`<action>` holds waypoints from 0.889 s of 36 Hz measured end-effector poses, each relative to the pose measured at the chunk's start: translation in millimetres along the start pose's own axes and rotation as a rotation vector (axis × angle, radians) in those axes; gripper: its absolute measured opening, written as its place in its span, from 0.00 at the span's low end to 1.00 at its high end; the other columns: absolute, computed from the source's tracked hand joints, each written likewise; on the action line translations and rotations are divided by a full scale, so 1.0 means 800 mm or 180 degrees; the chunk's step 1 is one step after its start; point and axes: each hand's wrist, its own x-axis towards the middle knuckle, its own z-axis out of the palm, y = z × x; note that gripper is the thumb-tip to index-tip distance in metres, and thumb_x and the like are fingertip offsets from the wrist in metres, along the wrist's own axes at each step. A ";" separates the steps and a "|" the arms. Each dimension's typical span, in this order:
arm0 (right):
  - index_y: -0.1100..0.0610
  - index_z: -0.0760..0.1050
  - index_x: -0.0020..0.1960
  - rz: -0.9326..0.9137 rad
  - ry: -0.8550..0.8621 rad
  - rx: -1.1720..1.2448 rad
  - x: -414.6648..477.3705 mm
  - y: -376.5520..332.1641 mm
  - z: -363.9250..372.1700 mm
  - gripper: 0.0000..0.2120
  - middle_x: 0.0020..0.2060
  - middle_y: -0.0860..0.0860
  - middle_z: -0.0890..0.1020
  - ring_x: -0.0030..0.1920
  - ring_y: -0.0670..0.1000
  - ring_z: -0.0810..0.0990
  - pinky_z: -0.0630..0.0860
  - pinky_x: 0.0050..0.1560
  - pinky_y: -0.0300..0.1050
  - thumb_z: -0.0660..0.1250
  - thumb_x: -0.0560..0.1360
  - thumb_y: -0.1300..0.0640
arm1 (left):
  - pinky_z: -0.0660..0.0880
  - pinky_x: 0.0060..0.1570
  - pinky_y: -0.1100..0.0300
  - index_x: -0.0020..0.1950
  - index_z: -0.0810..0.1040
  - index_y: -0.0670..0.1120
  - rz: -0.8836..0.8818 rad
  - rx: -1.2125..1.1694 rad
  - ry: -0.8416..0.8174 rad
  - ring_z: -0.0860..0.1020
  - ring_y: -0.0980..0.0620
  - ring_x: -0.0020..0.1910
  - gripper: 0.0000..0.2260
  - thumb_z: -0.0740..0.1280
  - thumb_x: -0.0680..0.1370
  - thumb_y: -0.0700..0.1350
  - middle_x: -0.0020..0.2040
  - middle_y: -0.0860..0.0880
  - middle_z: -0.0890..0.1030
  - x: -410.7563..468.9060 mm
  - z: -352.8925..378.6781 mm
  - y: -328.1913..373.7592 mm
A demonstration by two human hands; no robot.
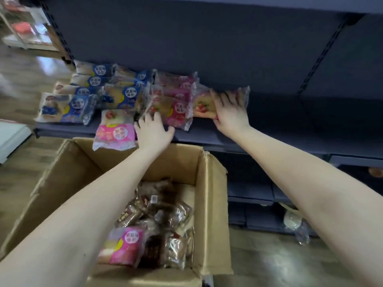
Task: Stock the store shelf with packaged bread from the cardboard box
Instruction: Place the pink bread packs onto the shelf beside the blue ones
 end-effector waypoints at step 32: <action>0.53 0.57 0.75 0.1084 -0.0108 0.0332 0.120 0.057 0.117 0.30 0.73 0.51 0.63 0.76 0.55 0.52 0.47 0.69 0.71 0.61 0.75 0.65 | 0.39 0.71 0.36 0.78 0.57 0.49 -0.0028 0.0171 0.0207 0.44 0.34 0.76 0.35 0.55 0.75 0.66 0.79 0.43 0.49 0.097 0.086 0.087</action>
